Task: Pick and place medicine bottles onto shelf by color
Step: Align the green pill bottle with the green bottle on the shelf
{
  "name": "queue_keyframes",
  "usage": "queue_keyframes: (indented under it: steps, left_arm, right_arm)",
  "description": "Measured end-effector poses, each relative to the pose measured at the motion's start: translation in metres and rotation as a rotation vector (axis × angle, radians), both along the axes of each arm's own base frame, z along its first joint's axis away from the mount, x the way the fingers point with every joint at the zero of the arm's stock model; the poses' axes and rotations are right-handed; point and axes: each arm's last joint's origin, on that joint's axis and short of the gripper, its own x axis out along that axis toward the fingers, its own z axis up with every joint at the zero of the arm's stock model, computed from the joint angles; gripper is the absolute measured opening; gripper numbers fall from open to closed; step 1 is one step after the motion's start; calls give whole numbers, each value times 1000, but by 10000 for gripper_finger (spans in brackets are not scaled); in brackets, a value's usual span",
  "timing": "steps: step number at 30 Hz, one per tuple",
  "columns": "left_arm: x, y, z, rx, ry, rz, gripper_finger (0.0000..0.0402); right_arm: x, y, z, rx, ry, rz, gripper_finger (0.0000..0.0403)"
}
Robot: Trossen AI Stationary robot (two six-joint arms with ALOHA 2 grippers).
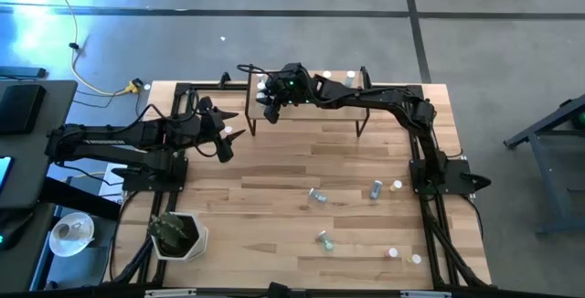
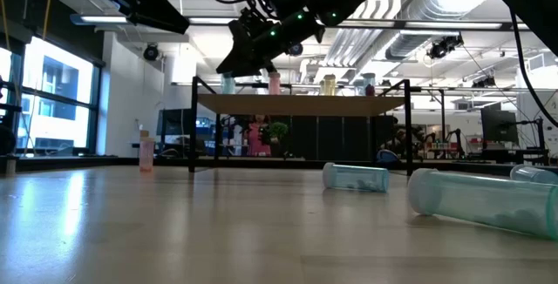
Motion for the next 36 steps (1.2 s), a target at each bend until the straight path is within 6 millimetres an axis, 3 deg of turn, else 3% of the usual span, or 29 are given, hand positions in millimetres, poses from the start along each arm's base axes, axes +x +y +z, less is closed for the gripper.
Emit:
queue_keyframes:
  steps: [14,36]
  left_arm:
    - [0,0,0,-1,0,0,241]
    - [0,0,0,0,1,0,241]
  right_arm:
    - [1,1,0,21,-13,-5,130]
    - [1,1,0,14,-12,-20,133]
